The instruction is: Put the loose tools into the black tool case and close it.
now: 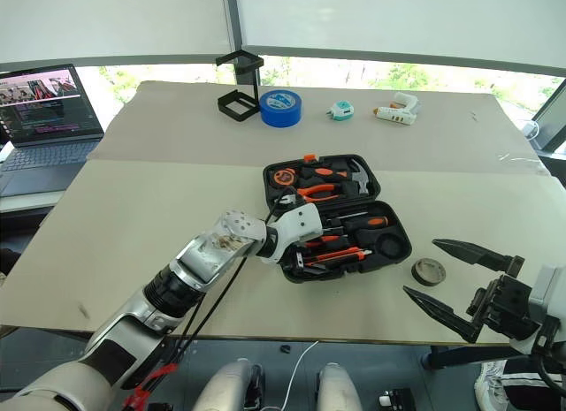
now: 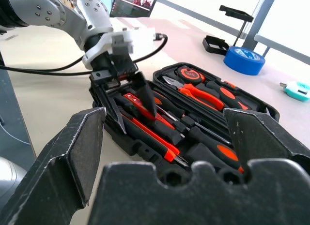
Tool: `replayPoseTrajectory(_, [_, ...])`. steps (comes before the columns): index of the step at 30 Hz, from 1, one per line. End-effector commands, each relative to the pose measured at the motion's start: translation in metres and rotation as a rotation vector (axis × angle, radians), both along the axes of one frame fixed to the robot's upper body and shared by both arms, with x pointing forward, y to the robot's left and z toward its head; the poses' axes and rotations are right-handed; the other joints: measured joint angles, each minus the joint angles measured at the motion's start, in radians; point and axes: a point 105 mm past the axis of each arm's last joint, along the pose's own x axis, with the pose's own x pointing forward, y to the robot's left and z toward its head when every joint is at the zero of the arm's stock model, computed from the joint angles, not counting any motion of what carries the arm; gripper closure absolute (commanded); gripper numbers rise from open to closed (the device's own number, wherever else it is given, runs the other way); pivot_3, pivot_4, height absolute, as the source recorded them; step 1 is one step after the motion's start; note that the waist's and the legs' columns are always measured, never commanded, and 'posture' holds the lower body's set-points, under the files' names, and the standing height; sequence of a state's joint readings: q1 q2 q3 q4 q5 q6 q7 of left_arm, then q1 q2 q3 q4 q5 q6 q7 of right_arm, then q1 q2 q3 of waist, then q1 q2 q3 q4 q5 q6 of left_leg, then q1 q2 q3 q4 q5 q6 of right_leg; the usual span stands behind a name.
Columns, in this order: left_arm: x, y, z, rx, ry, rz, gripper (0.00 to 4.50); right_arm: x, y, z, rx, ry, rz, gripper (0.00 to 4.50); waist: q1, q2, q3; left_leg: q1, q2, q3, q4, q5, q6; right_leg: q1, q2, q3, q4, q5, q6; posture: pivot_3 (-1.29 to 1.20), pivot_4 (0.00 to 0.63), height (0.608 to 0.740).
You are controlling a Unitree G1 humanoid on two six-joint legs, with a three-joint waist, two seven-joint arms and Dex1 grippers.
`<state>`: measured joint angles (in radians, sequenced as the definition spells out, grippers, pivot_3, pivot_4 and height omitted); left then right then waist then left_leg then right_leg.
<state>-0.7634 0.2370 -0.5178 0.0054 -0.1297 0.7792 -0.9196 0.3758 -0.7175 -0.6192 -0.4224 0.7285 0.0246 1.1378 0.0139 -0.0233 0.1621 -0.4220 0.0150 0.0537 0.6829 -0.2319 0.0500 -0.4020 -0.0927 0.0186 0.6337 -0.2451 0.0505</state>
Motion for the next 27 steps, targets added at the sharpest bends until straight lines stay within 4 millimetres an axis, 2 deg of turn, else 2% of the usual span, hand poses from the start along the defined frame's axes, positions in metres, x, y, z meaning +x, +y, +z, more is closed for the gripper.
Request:
replayPoseTrajectory(1, [-0.003, -0.005, 0.042, -0.173, -0.070, -0.064, 0.12, -0.001, 0.003, 0.007, 0.003, -0.030, 0.006, 0.00, 0.001, 0.000, 0.000, 0.000, 0.000, 0.000, 0.000, 0.000, 0.000, 0.000, 0.000, 0.000, 0.000, 0.000, 0.000, 0.00, 0.150, 0.740])
replayPoseTrajectory(3, [-0.002, 0.000, 0.041, -0.182, -0.070, -0.080, 0.12, 0.000, 0.002, 0.007, 0.006, -0.030, 0.003, 0.00, 0.000, 0.000, 0.000, 0.000, 0.000, 0.000, 0.000, 0.000, 0.000, 0.000, 0.000, 0.000, 0.000, 0.000, 0.000, 0.00, 0.150, 0.740])
replayPoseTrajectory(4, [-0.003, 0.002, 0.037, -0.169, -0.073, -0.099, 0.68, 0.000, 0.002, 0.007, 0.007, -0.031, 0.001, 0.00, -0.001, 0.000, 0.000, 0.000, 0.000, 0.000, 0.000, 0.000, 0.000, 0.000, 0.000, 0.000, 0.000, 0.000, 0.000, 0.00, 0.150, 0.740])
replayPoseTrajectory(5, [-0.002, 0.003, 0.035, -0.165, -0.080, -0.100, 0.87, 0.000, 0.002, 0.006, 0.009, -0.032, 0.000, 0.00, -0.001, 0.000, 0.000, 0.000, 0.000, 0.000, 0.000, 0.000, 0.000, 0.000, 0.000, 0.000, 0.000, 0.000, 0.000, 0.00, 0.150, 0.740])
replayPoseTrajectory(9, [-0.004, -0.005, 0.022, -0.181, -0.045, -0.100, 2.40, 0.001, 0.006, 0.005, 0.019, -0.037, -0.003, 0.00, -0.001, 0.000, 0.000, 0.001, 0.000, 0.000, 0.000, 0.000, 0.000, 0.000, 0.000, 0.000, 0.000, 0.000, 0.000, 0.00, 0.150, 0.740])
replayPoseTrajectory(15, [0.004, -0.014, -0.006, -0.139, -0.040, -0.049, 4.45, 0.002, 0.007, 0.005, 0.026, -0.045, -0.007, 0.00, 0.002, 0.000, 0.000, 0.000, -0.001, 0.000, 0.000, 0.000, 0.000, 0.001, 0.000, 0.000, 0.000, 0.000, 0.000, 0.00, 0.150, 0.740])
replayPoseTrajectory(19, [0.006, -0.012, -0.028, -0.070, -0.036, -0.040, 4.45, 0.003, 0.007, 0.006, 0.029, -0.048, -0.011, 0.00, 0.001, 0.001, 0.000, 0.001, 0.000, 0.000, 0.000, 0.000, 0.000, 0.001, 0.000, 0.000, 0.000, 0.000, 0.000, 0.00, 0.150, 0.740])
replayPoseTrajectory(24, [0.000, -0.014, -0.040, -0.040, -0.018, -0.065, 4.45, 0.004, 0.007, 0.005, 0.033, -0.050, -0.017, 0.00, 0.002, 0.001, 0.000, 0.007, 0.000, -0.001, 0.000, 0.000, 0.000, 0.009, 0.000, -0.002, -0.003, 0.000, 0.000, 0.00, 0.150, 0.740])
replayPoseTrajectory(27, [-0.002, -0.010, -0.063, 0.047, 0.041, -0.027, 4.45, 0.004, 0.008, 0.004, 0.037, -0.050, -0.022, 0.00, 0.004, 0.001, -0.001, 0.009, 0.000, -0.001, 0.000, -0.001, 0.001, 0.012, -0.001, -0.002, -0.004, 0.000, 0.000, 0.00, 0.150, 0.740])
